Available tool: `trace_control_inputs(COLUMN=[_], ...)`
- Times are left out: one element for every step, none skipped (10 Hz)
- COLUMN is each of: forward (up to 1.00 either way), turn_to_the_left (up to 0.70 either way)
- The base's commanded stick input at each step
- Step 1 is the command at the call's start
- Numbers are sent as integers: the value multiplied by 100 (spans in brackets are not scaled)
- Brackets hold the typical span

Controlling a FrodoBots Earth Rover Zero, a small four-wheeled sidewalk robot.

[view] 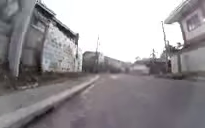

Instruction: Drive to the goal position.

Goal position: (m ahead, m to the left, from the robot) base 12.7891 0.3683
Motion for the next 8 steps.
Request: trace_control_inputs(forward=[100, 100, 100, 100, 100, 100, 100, 100], turn_to_the_left=[-40, -40, -1, 0, 0, 0, 0, 0])
